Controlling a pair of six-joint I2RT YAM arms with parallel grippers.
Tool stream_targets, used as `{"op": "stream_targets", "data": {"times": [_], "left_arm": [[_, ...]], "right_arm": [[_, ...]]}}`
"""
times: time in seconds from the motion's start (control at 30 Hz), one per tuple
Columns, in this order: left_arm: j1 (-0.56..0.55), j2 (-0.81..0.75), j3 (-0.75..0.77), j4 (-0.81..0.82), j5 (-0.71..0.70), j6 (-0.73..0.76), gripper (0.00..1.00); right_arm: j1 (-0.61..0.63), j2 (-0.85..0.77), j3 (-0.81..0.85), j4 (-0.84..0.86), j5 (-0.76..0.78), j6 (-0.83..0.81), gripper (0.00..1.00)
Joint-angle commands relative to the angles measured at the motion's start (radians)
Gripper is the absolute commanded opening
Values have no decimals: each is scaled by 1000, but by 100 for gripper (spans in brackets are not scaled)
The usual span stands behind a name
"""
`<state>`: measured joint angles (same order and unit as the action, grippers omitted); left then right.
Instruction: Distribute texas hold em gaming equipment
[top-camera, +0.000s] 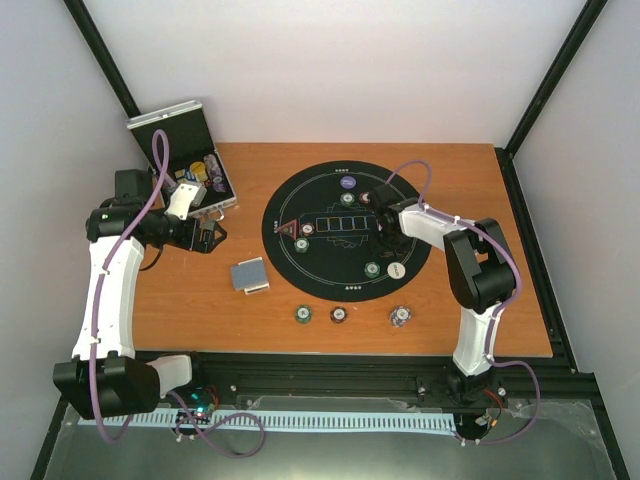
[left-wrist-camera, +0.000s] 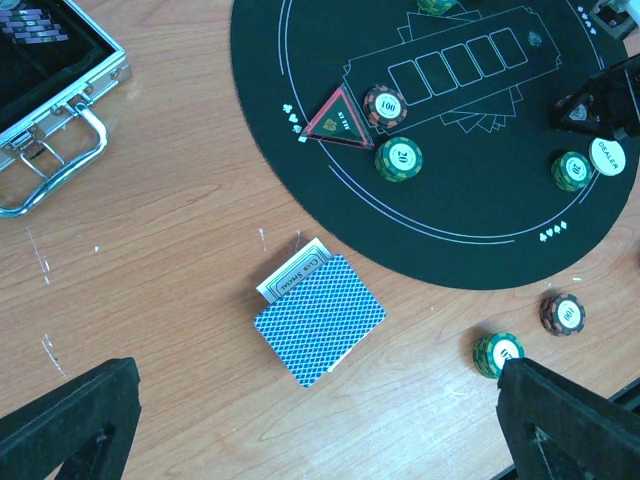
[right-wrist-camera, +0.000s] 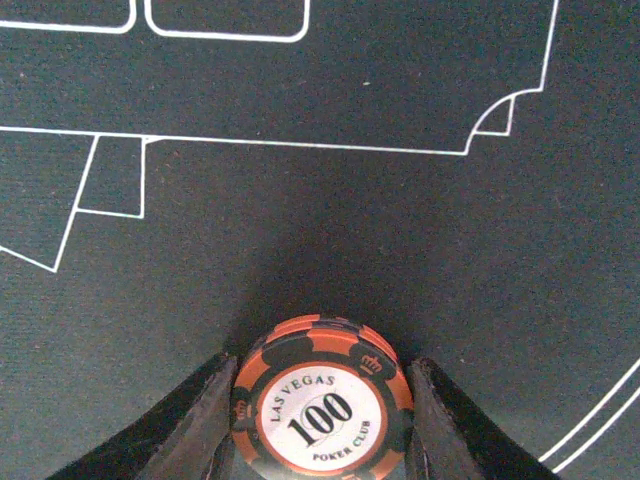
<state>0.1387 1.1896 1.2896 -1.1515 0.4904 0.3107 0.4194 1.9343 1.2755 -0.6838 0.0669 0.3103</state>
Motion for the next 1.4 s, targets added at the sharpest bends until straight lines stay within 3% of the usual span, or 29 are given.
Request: {"op": "stream_targets", "data": {"times": [0.0,0.13,0.27,0.47,0.83,1.37], "left_arm": [[6,-2,41,-11,6,-7,100],[5,-1,43,-13,9,-7,100],[6,-1,43,-14,18,-7,100],[6,-11,17,-5,25,-2,100],[5,-4,18,9,50,-11,100],[5,-12,16,7,46,-9,100]], "right_arm": [[-8,1,-6,-7,-4,-9,34],[-9,-27,7,-34,24,-3,61],[-8,-102,15,-75,64,0,71],[16,-313,-88,-121,70,68,72],[215,-639,-450,-192,74,340,74],[323,-602,-559,-143,84,437,70]]}}
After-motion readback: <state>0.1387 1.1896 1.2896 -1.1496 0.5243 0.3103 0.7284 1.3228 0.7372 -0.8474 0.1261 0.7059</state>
